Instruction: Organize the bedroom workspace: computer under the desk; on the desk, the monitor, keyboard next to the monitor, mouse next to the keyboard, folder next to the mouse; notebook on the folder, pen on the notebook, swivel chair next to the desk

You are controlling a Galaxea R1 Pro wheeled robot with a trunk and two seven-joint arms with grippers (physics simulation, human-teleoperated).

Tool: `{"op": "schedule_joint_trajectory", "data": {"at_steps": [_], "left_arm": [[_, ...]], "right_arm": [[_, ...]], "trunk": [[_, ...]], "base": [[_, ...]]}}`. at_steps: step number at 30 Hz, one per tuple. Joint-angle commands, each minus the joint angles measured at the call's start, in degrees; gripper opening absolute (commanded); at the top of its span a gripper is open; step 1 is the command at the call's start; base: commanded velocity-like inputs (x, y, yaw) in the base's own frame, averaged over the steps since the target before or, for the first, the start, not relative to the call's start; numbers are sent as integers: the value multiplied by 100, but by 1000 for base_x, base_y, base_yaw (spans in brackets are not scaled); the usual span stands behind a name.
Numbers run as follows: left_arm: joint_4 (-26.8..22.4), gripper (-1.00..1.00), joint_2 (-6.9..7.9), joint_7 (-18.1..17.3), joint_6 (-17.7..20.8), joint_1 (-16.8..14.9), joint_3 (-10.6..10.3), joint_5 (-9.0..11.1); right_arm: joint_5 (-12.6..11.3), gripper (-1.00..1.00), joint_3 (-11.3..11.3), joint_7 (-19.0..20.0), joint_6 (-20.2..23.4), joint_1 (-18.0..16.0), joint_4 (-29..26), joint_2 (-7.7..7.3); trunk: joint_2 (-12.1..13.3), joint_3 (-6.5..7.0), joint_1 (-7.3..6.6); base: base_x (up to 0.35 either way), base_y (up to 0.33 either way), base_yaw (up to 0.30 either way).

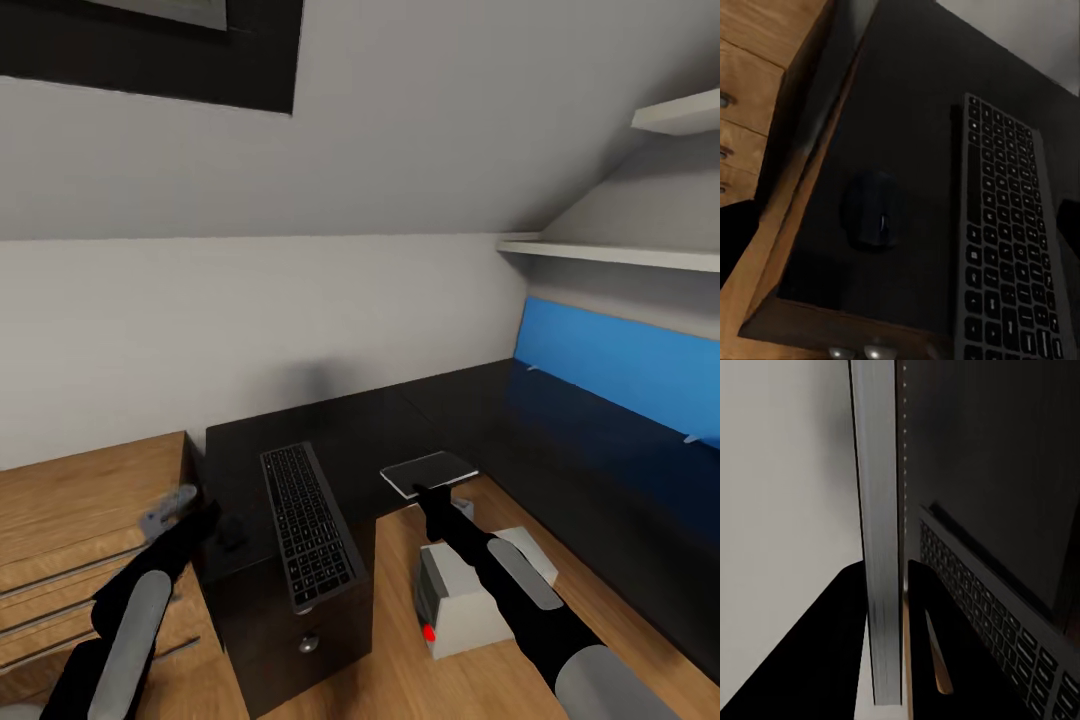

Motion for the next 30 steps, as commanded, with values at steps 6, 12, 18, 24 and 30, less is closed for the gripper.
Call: {"op": "schedule_joint_trajectory", "data": {"at_steps": [6, 12, 18, 24, 30], "left_arm": [[-8, 100, 130, 37, 24, -5, 387, 667], [-8, 100, 165, 37, 17, -5, 558, 741], [-8, 100, 192, 37, 9, -5, 680, 751], [-8, 100, 258, 37, -6, -5, 820, 752], [-8, 100, 268, 37, -9, -5, 1059, 753]], "right_arm": [[-10, -100, -1, 28, -24, -5, -2, -9], [-1, -100, -3, 28, -32, -5, 2, -10], [3, -100, -2, 21, -37, -5, 4, -10], [1, -100, -6, 22, -37, -5, 4, -12], [-2, -100, -10, 26, -35, -5, 4, -22]], "trunk": [[-4, -6, 0], [-4, -6, 0], [-4, -6, 0], [-4, -6, 0], [-4, -6, 0]], "base": [[0, 0, 0], [0, 0, 0], [0, 0, 0], [0, 0, 0], [0, 0, 0]]}}
